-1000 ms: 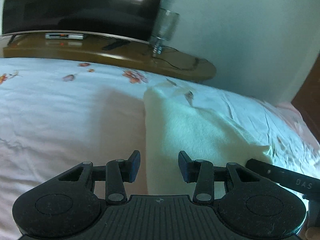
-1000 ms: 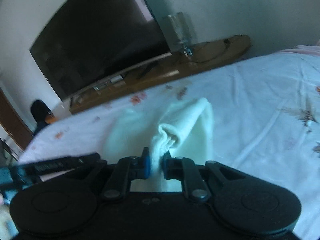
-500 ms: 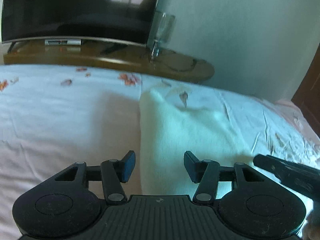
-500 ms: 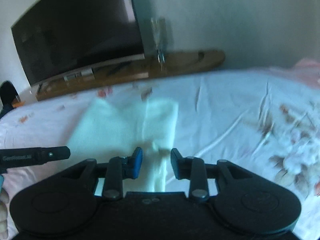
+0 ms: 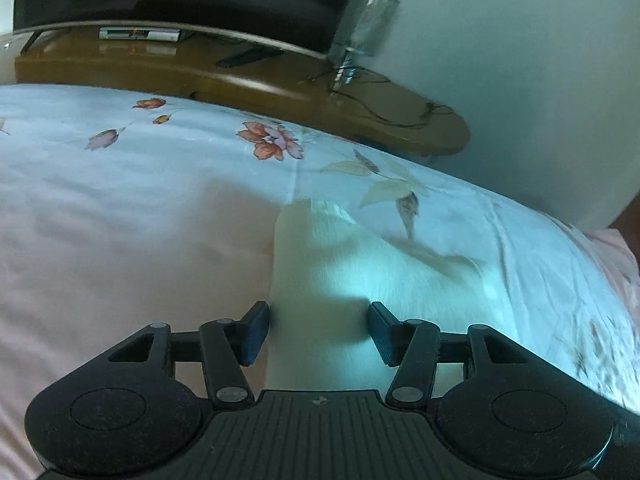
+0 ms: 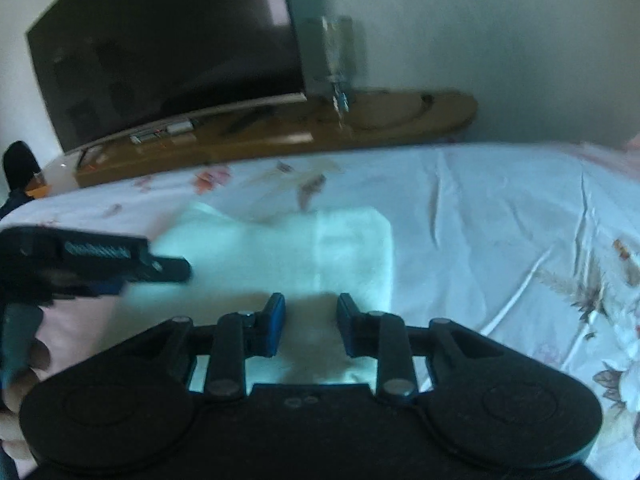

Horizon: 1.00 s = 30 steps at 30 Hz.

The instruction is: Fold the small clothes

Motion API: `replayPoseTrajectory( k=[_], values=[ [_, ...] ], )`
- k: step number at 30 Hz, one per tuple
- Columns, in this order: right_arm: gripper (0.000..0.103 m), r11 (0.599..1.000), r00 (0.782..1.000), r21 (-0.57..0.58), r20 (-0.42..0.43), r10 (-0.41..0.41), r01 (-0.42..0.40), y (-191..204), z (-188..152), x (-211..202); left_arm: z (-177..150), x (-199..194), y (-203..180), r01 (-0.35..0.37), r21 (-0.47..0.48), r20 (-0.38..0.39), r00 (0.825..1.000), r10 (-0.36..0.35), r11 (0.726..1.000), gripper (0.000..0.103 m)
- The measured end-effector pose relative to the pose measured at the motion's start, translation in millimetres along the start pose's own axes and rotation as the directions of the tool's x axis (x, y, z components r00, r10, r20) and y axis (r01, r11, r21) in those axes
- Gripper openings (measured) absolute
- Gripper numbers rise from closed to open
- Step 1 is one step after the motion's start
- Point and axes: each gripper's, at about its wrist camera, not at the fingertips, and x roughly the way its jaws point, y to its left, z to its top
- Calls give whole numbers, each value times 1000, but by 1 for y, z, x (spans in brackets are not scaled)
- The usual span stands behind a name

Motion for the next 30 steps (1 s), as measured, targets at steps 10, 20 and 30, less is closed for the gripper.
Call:
replayPoseTrajectory(
  k=[10,20,30],
  values=[
    [30,1000,1000,-12,0,19,-19,-7,4,-4,-3,-16,2,-20,-10,20,1000,21,1000,63],
    [30,990,992,-78,17,122,-120,22,-46,-97,-77,-96,29,5,91,42,999,-8,996,63],
    [27,983,996,-186,-86,-8,-8,35,-95,-93,-119,-104,23,12,171,-10,1000,-10,985,63]
  ],
)
